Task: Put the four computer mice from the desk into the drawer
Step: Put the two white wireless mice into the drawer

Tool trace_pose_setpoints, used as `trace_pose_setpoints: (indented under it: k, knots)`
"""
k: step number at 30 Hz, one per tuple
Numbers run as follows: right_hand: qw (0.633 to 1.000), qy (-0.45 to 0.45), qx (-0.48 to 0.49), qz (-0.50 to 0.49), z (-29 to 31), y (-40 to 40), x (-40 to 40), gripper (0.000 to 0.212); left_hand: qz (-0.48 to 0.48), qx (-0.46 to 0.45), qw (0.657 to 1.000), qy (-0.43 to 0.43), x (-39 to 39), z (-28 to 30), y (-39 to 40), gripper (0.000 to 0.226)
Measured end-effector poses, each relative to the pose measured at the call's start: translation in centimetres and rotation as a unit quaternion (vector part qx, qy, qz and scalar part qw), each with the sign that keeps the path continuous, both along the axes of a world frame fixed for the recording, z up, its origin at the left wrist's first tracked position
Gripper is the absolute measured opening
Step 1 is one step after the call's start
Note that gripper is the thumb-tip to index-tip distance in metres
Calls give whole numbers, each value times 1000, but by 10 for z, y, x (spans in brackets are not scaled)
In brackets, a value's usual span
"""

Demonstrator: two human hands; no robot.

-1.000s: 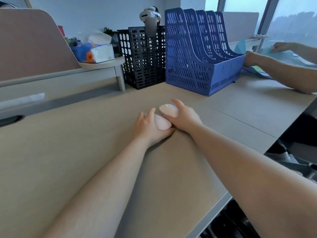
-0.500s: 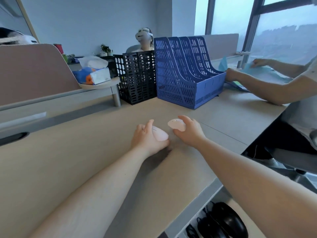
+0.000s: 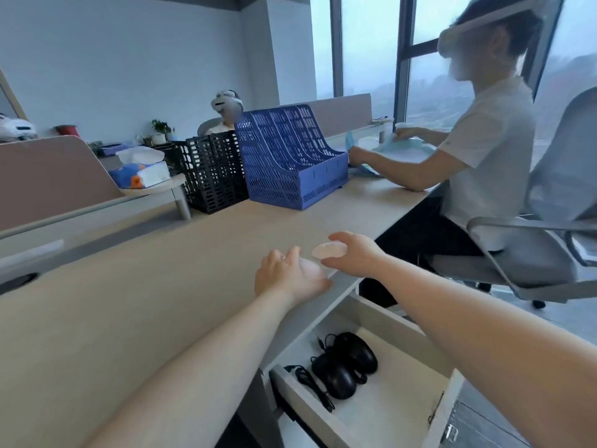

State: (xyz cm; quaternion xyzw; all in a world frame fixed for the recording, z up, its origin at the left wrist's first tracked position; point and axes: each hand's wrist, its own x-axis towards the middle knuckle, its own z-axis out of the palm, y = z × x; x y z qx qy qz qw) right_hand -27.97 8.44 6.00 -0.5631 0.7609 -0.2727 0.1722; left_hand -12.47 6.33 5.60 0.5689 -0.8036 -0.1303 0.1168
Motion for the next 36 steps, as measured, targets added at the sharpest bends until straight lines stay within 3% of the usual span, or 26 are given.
trace_pose_setpoints:
  k: [6,9,14,26,36]
  knots:
    - [999,-22,29,-16,-32,62,-18,64,-23,44,999,-19,-26,-24,54,87]
    - [995,-12,97,-6,-50,82,-28,73,-37,78,995,-45,-32,-45,71,82]
    - [985,-21,174,1,-89,104,-35,69,-30,127,987,-90,-43,-83,89,88]
    - [958,25,285,23,-165,95,-33,65,-44,184,970,-153,-55,-159,100,83]
    - [935,135,322,57,-194,84,-37,71,-33,194,965,-173,-71,-201,103,77]
